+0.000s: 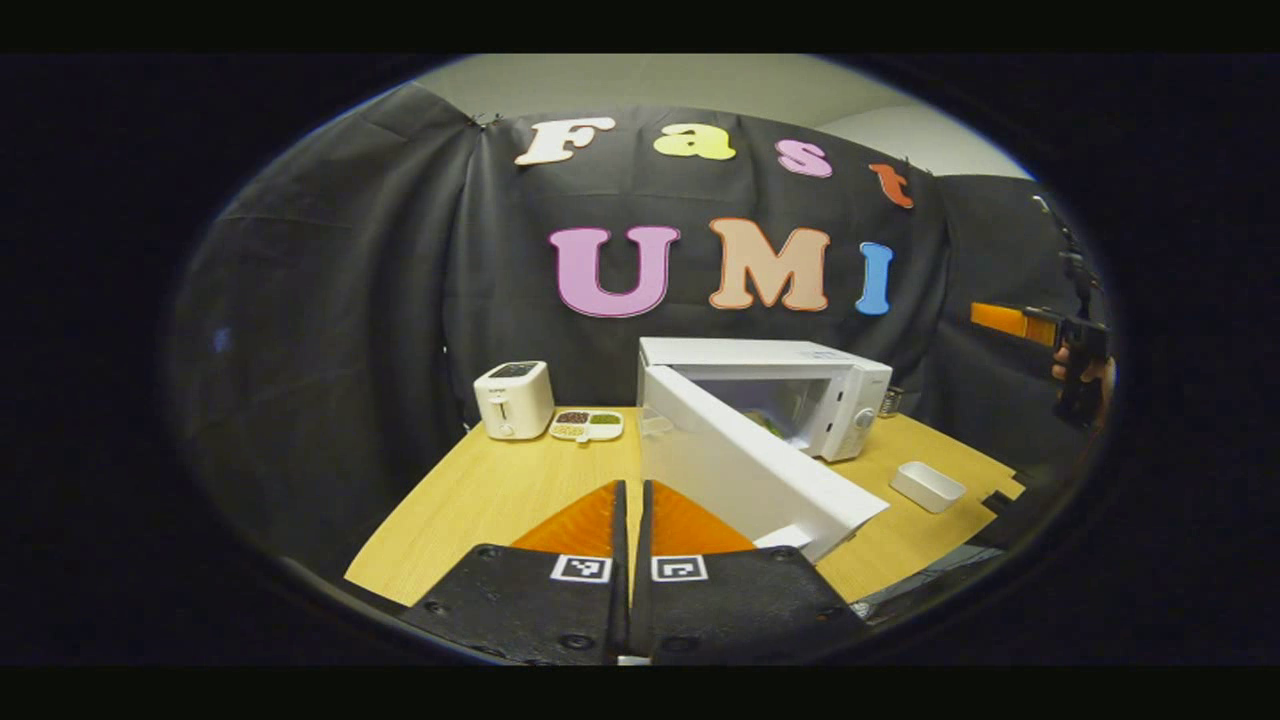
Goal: Open the microwave oven with the left hand, put the food in, and close the microwave oven.
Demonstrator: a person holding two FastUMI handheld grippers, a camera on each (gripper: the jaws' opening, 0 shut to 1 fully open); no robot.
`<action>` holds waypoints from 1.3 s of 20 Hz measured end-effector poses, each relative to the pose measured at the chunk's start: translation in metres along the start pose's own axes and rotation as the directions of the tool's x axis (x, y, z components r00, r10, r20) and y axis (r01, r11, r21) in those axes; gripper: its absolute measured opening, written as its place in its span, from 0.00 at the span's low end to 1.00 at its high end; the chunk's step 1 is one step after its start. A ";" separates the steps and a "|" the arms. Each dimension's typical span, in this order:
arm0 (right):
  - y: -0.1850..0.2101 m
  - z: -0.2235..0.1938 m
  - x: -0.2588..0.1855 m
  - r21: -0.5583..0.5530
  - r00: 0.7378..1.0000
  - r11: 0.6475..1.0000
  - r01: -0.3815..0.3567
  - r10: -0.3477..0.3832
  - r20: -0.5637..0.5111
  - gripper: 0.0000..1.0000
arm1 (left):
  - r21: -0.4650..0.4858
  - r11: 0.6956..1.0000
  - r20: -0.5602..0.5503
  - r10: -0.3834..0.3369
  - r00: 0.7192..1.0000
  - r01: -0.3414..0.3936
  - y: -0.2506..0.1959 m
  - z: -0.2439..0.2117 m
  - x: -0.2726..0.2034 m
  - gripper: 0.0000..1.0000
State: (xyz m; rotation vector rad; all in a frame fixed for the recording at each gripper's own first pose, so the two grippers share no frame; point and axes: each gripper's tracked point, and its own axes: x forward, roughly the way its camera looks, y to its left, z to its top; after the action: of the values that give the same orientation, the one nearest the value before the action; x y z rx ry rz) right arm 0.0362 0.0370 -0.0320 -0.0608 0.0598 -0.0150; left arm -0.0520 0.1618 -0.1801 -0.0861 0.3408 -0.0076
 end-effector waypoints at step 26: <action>-0.088 0.026 -0.004 -0.012 0.998 0.999 0.036 -0.036 0.049 0.96 | 0.134 0.980 -0.076 -0.137 0.988 0.146 -0.122 -0.010 0.068 0.00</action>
State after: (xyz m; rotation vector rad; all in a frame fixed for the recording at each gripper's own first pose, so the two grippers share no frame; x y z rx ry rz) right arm 0.0328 -0.0497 0.0000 -0.0756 0.0102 -0.0490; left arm 0.0100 0.0378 -0.2019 0.0289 0.3988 -0.1752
